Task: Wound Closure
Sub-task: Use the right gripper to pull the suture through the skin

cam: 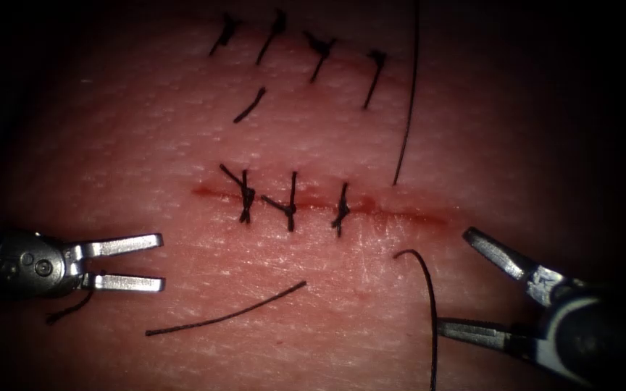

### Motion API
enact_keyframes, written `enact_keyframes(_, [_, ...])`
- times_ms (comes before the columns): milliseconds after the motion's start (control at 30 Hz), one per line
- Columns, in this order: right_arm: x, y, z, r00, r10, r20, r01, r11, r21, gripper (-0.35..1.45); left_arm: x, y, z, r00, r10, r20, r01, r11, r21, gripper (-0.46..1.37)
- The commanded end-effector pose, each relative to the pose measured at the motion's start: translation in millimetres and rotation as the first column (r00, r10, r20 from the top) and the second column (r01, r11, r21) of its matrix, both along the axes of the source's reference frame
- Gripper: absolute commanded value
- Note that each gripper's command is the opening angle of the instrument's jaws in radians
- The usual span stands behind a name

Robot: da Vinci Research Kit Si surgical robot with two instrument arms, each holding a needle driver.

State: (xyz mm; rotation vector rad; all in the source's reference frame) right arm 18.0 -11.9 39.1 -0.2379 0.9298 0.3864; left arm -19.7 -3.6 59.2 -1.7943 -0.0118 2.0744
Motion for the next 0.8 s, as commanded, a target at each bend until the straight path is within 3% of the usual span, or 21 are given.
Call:
enact_keyframes(33, [0.0, -0.1, 0.2, 1.0, -0.001, -0.001, 0.001, 1.0, 0.008, 1.17, 0.0, 0.0, 0.0, 1.0, -0.003, -0.001, 0.003, 1.0, 0.0, 0.17])
enact_keyframes(200, [0.8, -0.2, 4.1, 0.999, 0.051, -0.016, -0.05, 0.998, 0.038, 1.12, -0.1, 0.0, 0.0, 1.0, -0.003, -0.001, 0.003, 1.0, -0.001, 0.17])
enact_keyframes(400, [2.3, 0.2, 6.0, 0.997, 0.081, -0.009, -0.081, 0.996, 0.039, 0.98, -0.1, -0.2, 0.1, 1.0, -0.003, 0.0, 0.003, 1.0, 0.003, 0.17])
enact_keyframes(433, [2.4, 0.4, 6.4, 0.996, 0.091, -0.013, -0.09, 0.995, 0.044, 0.86, -0.1, -0.2, 0.2, 1.0, -0.003, 0.0, 0.003, 1.0, 0.003, 0.18])
enact_keyframes(467, [2.5, 0.5, 6.7, 0.995, 0.099, -0.017, -0.098, 0.994, 0.05, 0.52, -0.1, -0.2, 0.2, 1.0, -0.003, 0.0, 0.003, 1.0, 0.003, 0.17])
enact_keyframes(500, [2.4, 0.5, 7.1, 0.994, 0.111, -0.024, -0.108, 0.991, 0.081, -0.15, -0.1, -0.2, 0.1, 1.0, -0.002, 0.001, 0.002, 1.0, 0.003, 0.17])
enact_keyframes(533, [2.4, 0.6, 7.4, 0.993, 0.116, -0.017, -0.113, 0.988, 0.101, -0.35, 0.0, -0.3, 0.1, 1.0, -0.001, 0.001, 0.001, 1.0, 0.003, 0.16])
enact_keyframes(633, [2.1, 0.8, 8.2, 0.994, 0.107, 0.0, -0.106, 0.988, 0.113, -0.35, 0.2, -0.3, 0.1, 1.0, -0.002, 0.0, 0.002, 1.0, 0.003, 0.15])
enact_keyframes(800, [1.4, 0.6, 8.1, 0.995, 0.1, -0.007, -0.098, 0.989, 0.113, -0.35, 0.2, -0.3, 0.1, 1.0, -0.002, 0.0, 0.002, 1.0, 0.003, 0.15])
